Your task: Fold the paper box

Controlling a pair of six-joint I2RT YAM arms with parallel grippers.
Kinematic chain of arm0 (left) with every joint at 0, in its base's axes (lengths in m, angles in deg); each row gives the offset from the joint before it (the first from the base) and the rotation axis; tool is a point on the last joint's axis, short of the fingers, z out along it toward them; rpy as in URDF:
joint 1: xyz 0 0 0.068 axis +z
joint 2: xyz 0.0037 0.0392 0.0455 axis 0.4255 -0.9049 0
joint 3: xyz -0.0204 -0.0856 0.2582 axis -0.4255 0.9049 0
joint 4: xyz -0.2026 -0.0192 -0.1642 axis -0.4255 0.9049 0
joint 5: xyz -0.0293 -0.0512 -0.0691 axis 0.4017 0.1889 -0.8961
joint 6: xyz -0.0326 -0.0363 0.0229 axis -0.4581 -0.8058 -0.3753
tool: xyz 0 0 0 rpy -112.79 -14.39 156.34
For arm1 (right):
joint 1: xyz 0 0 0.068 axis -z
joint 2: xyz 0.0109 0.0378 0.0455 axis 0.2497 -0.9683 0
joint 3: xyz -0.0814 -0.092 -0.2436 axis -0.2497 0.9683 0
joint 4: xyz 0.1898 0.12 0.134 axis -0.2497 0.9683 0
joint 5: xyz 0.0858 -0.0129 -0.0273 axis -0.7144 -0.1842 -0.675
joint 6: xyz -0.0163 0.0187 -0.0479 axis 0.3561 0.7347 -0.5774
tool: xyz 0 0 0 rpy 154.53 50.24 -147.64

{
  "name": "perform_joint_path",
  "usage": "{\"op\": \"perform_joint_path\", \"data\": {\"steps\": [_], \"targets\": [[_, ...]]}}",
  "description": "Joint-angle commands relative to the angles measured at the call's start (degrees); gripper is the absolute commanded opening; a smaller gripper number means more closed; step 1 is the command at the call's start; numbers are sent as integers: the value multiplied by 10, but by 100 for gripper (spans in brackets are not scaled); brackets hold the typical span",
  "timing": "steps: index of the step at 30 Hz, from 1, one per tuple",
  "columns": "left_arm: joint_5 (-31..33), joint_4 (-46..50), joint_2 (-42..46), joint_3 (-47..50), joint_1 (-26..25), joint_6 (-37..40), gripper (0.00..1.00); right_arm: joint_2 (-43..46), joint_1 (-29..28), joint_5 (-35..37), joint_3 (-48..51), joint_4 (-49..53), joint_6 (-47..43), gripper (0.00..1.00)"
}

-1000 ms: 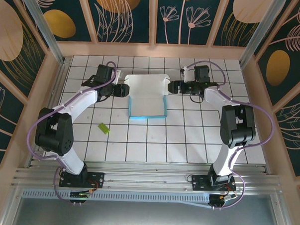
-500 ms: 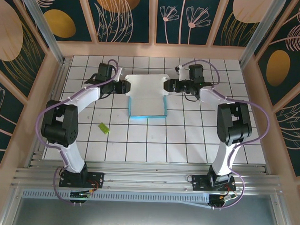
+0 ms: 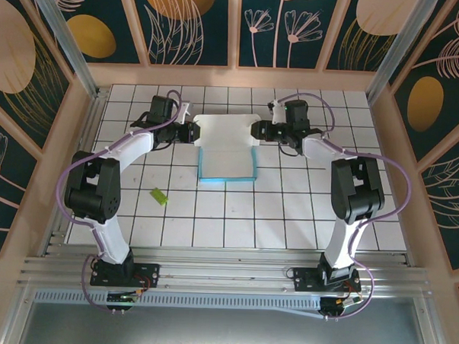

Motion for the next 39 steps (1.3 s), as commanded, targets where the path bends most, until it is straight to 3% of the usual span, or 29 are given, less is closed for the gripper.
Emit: {"op": "perform_joint_path", "data": {"steps": [1,16,27,39], "targets": [[-24,-18,1,-4,1,-10,29,25,-12,22,12,-23,24,47],[-22,-61,20,43,-28,-79,28,50,-42,87,75,-82,124,45],[-7,-85,37,84,-41,-101,29,55,-66,99,96,-94,141,48],[-41,-129,59,151,-44,-110,32,58,-89,118,134,-120,155,53]]}}
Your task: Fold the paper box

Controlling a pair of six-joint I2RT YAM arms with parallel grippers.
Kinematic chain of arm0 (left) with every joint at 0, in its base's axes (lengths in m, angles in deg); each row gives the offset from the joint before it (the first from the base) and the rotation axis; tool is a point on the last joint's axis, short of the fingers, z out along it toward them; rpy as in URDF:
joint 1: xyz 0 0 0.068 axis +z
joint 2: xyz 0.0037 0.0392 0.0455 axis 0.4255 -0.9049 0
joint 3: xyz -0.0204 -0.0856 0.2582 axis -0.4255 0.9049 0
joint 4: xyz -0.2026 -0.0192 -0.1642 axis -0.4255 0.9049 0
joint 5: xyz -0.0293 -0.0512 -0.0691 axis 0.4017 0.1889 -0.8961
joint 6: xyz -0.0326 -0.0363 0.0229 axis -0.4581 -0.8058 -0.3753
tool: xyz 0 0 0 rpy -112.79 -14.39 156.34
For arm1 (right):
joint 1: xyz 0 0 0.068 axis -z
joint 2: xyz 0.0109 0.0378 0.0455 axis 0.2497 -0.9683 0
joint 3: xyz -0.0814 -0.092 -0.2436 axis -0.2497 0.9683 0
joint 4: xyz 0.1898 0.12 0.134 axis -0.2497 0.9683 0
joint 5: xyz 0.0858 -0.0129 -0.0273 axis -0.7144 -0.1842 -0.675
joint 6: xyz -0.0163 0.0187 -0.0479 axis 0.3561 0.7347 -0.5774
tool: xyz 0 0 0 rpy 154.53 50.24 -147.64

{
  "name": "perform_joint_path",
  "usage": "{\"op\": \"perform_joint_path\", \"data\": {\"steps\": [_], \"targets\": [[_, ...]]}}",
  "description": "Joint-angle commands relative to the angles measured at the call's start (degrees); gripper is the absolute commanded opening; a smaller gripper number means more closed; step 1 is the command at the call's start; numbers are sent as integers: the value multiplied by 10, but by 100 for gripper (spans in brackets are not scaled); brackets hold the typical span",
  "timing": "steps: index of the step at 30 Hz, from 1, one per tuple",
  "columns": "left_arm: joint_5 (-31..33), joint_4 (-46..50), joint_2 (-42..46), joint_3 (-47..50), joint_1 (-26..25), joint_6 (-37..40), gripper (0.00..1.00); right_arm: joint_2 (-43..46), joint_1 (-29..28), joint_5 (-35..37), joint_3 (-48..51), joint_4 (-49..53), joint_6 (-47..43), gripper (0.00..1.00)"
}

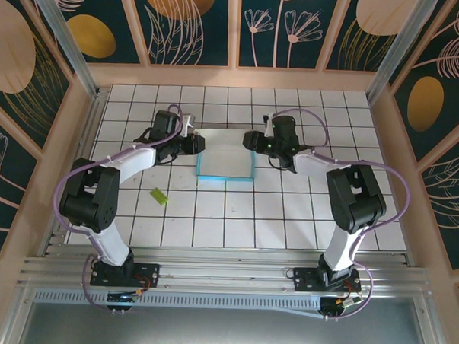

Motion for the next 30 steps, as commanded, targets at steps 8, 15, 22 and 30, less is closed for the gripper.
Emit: {"op": "perform_joint_path", "data": {"steps": [8,15,22,30], "targets": [[-42,-32,32,32,-15,-18,32,10,-33,26,25,-21,54,53],[-39,-37,53,69,-15,-18,32,28,-51,72,78,-49,29,54],[-32,-58,83,135,-17,-24,32,44,-60,96,123,-77,9,55],[-19,-58,152,168,-19,-34,50,121,-70,122,174,-73,-1,60]]}}
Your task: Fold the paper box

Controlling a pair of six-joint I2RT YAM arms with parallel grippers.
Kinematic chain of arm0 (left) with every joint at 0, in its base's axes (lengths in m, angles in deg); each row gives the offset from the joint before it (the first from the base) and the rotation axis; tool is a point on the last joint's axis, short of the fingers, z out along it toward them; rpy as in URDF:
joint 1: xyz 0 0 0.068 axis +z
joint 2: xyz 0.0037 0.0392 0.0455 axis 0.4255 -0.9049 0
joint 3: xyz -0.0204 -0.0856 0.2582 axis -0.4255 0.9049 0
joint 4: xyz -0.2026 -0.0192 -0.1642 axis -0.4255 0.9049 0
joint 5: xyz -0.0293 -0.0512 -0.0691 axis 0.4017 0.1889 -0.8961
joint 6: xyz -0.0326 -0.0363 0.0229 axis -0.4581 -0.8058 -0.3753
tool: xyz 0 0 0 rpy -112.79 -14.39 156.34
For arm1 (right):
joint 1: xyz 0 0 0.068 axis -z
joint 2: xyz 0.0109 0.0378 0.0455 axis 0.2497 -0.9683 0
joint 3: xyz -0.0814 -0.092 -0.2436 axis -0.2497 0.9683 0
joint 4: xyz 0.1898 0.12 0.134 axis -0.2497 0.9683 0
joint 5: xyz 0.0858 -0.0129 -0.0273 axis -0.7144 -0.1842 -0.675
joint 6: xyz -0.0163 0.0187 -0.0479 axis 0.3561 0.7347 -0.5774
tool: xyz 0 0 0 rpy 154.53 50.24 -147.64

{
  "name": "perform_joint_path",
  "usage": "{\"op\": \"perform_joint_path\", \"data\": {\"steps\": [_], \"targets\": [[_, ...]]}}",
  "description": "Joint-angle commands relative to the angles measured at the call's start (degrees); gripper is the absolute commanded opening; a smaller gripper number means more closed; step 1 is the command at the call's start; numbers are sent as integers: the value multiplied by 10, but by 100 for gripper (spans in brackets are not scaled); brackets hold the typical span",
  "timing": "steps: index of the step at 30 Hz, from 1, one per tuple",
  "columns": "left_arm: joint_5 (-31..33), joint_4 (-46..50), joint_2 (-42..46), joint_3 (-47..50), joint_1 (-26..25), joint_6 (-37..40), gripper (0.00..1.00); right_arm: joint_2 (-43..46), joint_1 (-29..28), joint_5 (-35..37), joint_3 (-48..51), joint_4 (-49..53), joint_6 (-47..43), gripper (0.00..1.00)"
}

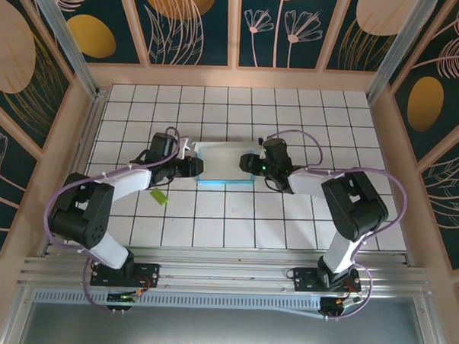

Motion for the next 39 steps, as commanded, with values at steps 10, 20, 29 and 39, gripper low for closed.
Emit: {"op": "perform_joint_path", "data": {"steps": [10,20,29,39], "targets": [[84,49,212,17,-1,-21,70,230,12,-10,63,38,-82,99],[32,227,31,-209,66,80,71,23,103,-199,-258,304,-150,99],[-7,244,-69,-301,67,130,75,-60,100,-177,-365,369,-154,90],[-38,255,-132,-358,67,124,63,-96,85,-171,-386,371,-119,72]]}}
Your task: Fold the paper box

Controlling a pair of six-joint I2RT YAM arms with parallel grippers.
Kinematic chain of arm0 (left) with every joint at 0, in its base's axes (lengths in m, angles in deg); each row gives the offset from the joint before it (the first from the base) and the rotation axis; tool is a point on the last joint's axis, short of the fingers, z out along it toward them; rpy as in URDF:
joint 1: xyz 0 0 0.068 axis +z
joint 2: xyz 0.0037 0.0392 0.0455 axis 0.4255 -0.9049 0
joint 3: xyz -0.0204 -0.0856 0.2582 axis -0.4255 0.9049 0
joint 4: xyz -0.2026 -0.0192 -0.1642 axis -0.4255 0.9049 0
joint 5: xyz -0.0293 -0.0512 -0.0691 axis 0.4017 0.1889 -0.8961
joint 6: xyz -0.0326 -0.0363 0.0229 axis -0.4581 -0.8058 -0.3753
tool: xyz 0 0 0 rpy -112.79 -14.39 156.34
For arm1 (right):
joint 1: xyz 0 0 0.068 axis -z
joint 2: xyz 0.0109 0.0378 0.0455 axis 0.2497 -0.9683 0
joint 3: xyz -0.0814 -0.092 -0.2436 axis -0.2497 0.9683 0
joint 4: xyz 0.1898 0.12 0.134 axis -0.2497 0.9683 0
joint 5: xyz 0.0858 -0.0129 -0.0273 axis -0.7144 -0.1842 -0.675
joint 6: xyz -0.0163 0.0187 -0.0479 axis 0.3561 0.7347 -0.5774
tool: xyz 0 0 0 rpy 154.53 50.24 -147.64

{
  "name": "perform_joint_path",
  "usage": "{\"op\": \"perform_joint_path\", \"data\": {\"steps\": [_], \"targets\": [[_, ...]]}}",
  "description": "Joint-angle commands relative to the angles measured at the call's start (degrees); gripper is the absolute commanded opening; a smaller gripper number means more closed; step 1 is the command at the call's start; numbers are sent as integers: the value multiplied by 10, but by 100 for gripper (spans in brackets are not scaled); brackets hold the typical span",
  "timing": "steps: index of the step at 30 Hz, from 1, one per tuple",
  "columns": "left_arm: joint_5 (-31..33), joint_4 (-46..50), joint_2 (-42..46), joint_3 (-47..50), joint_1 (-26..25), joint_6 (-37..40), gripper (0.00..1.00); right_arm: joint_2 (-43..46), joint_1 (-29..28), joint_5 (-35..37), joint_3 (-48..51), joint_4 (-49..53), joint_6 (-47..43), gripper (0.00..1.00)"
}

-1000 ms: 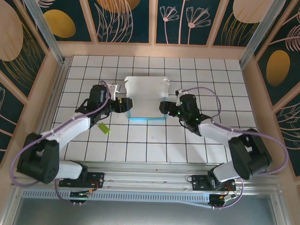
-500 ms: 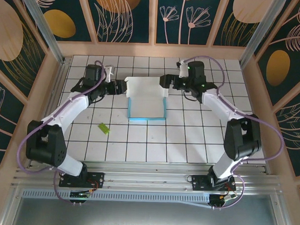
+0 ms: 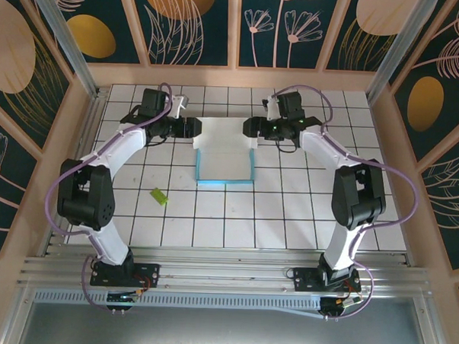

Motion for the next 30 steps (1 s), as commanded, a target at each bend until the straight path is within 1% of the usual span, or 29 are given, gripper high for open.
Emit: {"op": "perform_joint_path", "data": {"steps": [1,3,9,11,14,17,19,21,23,25,30], "targets": [[-23,21,-17,-25,1,6,61,-9,-11,-3,-24,11,11,71],[-24,20,-22,-25,1,4,58,-11,-14,-1,-25,9,12,70],[-13,26,-32,-28,0,9,56,-12,-16,11,-31,14,5,67],[-1,29,-30,-29,0,12,56,-9,-16,23,-36,21,-3,69],[7,33,-28,-30,1,15,56,-5,-17,34,-43,24,-18,75],[6,34,-30,-31,0,14,55,-9,-18,60,-52,31,-40,85],[6,33,-29,-30,0,13,54,-14,-18,72,-58,37,-54,87],[5,34,-31,-30,0,12,51,-24,-19,61,-70,49,-60,86],[3,34,-32,-30,0,11,46,-33,-21,45,-80,59,-58,82],[-2,32,-30,-28,0,4,44,-37,-28,44,-84,60,-56,78],[-4,19,-21,-9,0,-6,43,-43,-37,45,-86,56,-50,75]]}}
